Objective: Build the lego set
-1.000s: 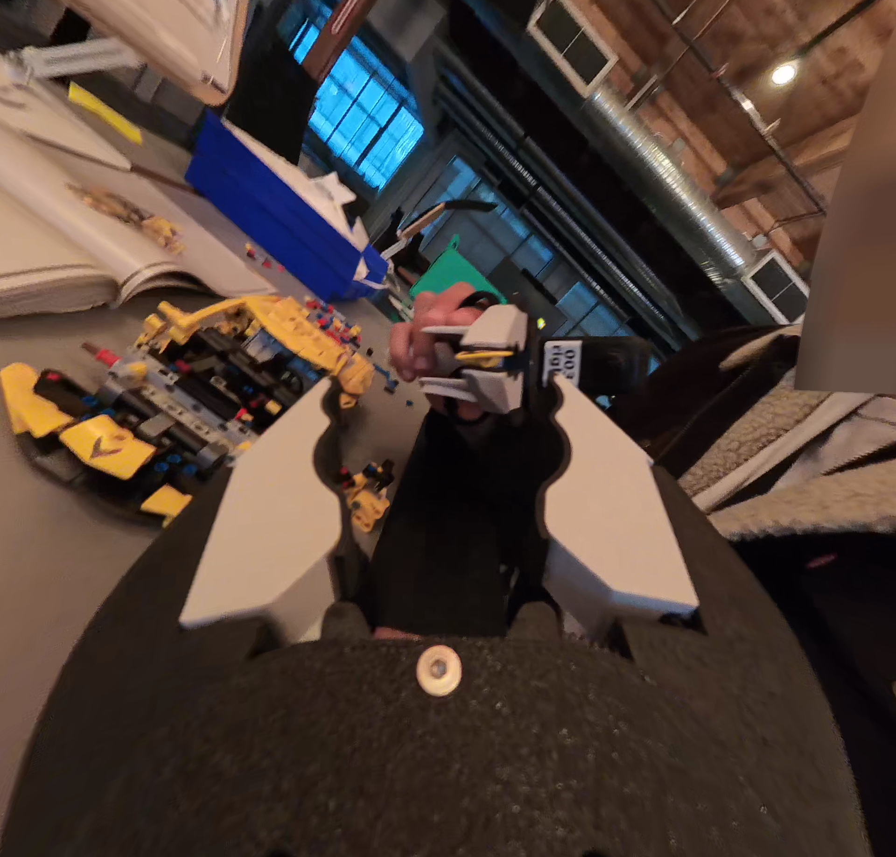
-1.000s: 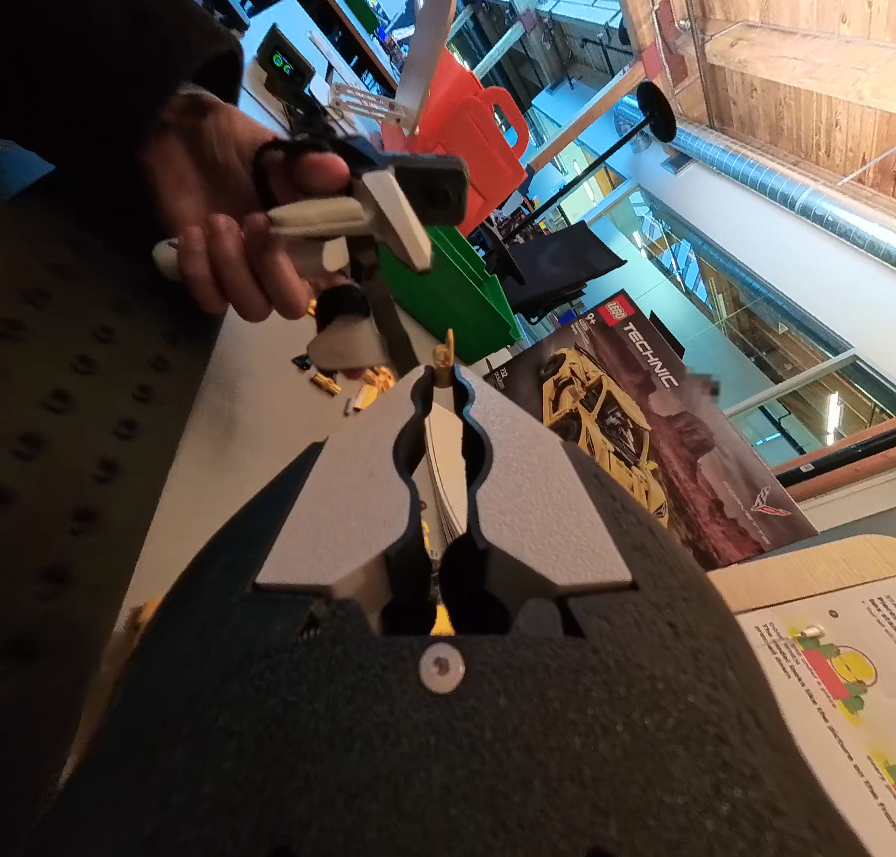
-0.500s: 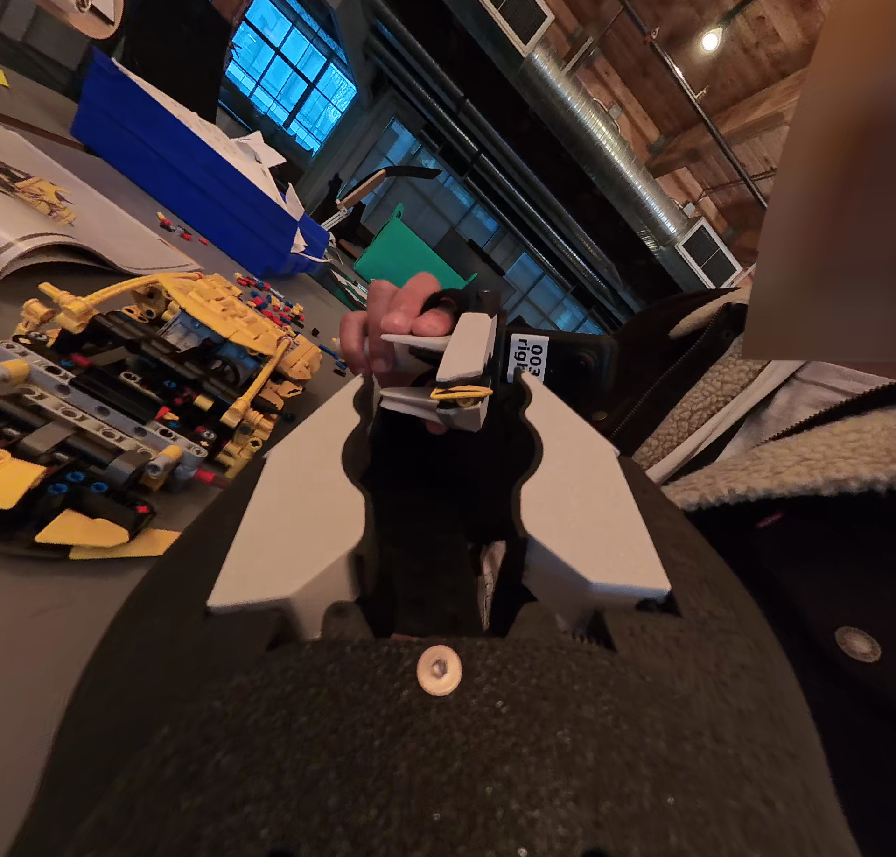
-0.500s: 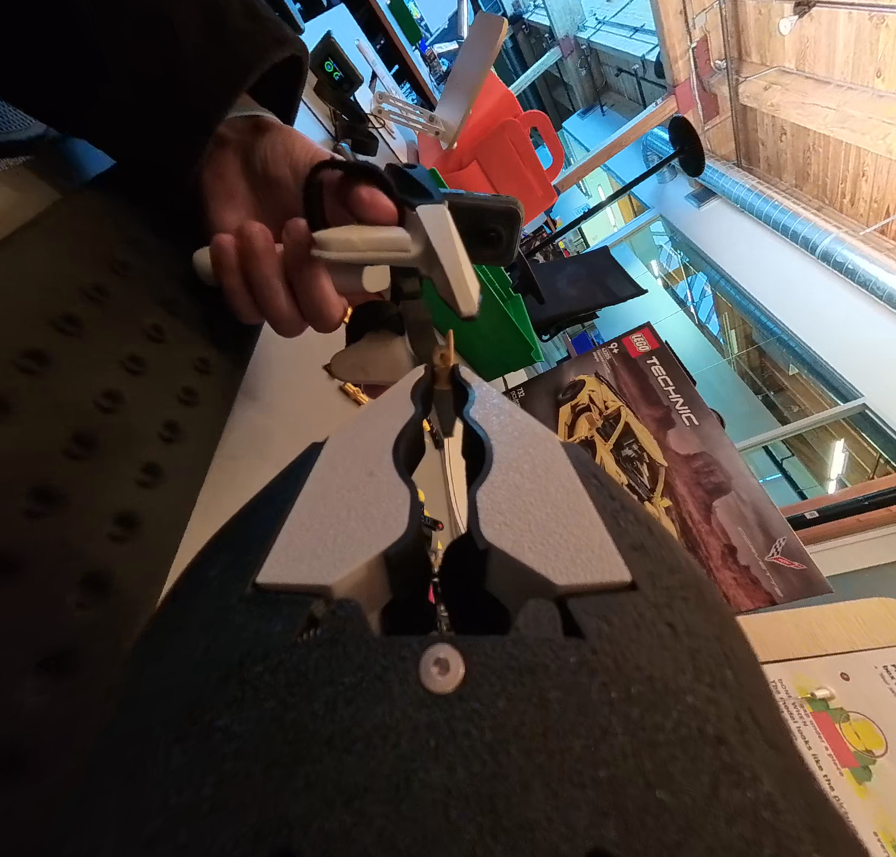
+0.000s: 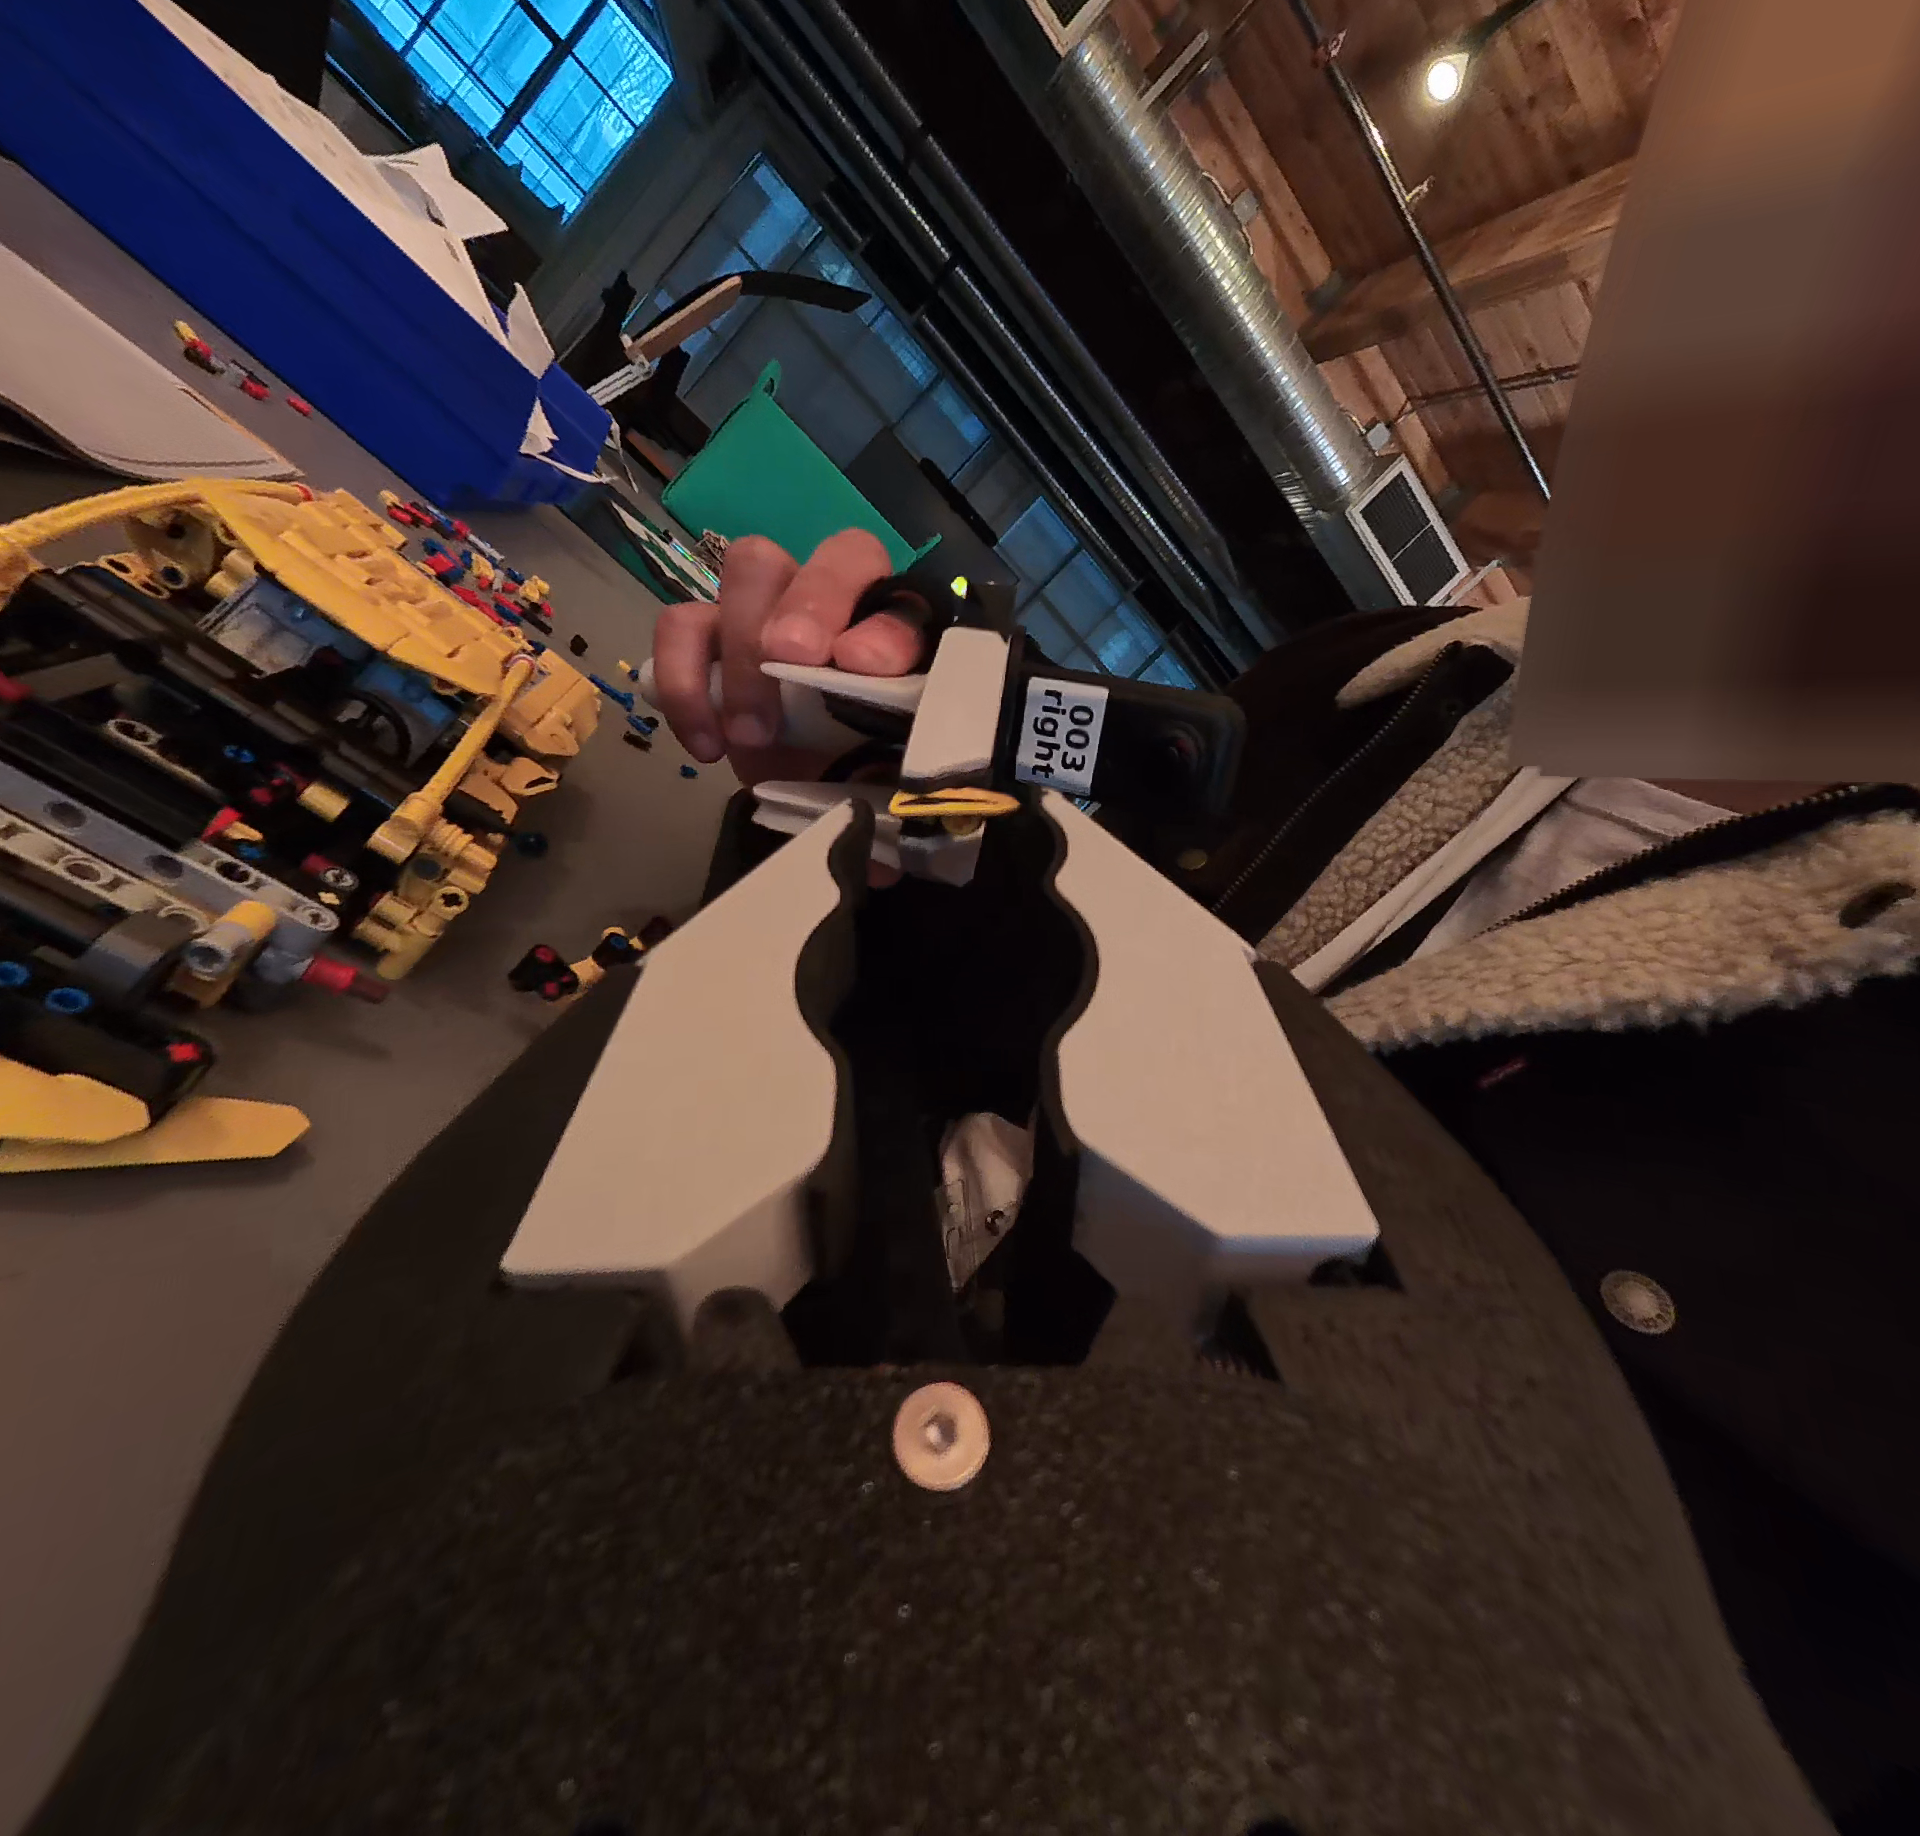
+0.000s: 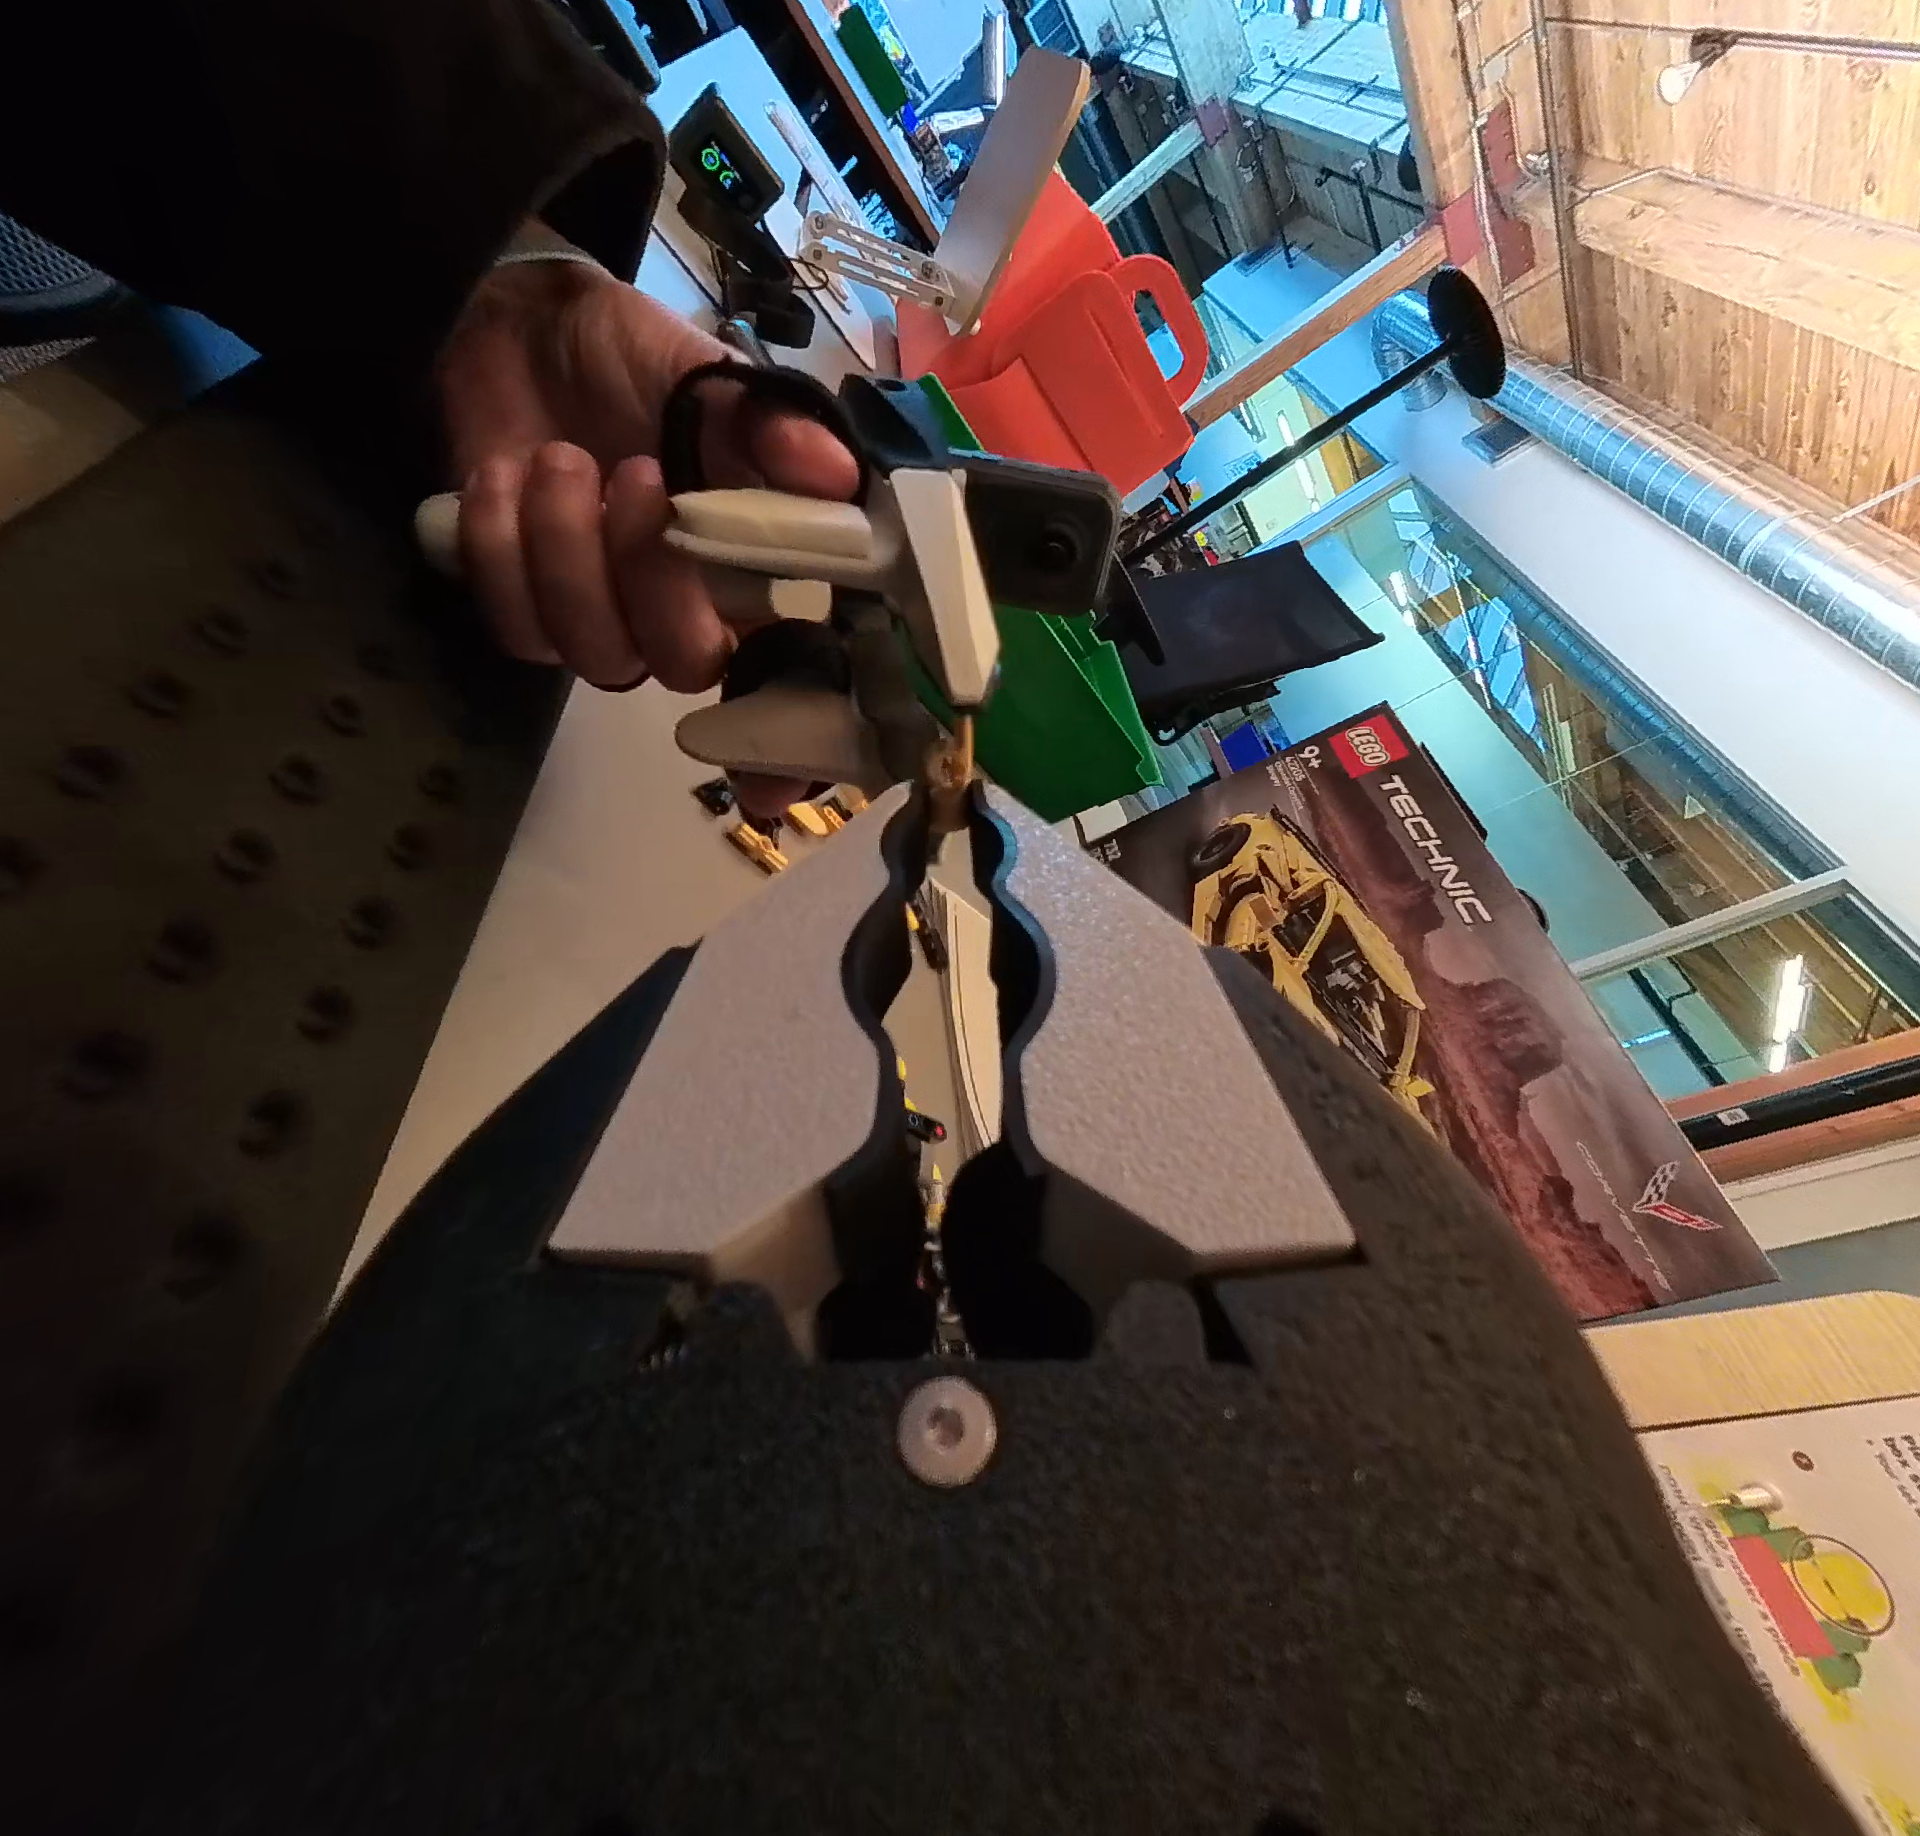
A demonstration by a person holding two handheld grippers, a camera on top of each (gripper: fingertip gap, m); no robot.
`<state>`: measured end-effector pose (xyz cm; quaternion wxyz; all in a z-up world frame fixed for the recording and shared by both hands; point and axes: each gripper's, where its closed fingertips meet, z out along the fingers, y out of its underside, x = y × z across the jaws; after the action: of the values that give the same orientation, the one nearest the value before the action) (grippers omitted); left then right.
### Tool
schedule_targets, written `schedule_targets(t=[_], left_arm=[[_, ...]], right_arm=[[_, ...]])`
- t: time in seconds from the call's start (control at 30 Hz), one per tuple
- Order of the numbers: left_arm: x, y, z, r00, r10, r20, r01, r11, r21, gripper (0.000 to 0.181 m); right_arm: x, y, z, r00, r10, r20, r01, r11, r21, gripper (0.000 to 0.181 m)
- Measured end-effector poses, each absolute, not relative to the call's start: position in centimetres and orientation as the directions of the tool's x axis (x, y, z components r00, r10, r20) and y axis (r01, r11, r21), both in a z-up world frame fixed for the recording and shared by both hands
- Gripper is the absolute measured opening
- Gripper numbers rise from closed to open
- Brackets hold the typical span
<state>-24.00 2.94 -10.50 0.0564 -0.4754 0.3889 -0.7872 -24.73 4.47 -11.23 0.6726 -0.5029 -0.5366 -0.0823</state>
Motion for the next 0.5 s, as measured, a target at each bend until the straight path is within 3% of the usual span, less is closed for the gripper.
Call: schedule_targets(t=[0.03, 0.5], left_arm=[[-24.02, 2.79, -10.5, -0.546, -0.456, 0.703, -0.285, -0.688, -0.668, 0.029], [-24.13, 2.44, -10.39, -0.559, -0.474, 0.68, -0.274, -0.669, -0.691, 0.024]], right_arm=[[-24.72, 4.44, -11.14, 0.412, 0.427, 0.805, 0.649, 0.483, -0.588, 0.006], [-25.08, 4.24, -11.31, 0.394, 0.43, 0.812, 0.648, 0.497, -0.577, 0.006]])
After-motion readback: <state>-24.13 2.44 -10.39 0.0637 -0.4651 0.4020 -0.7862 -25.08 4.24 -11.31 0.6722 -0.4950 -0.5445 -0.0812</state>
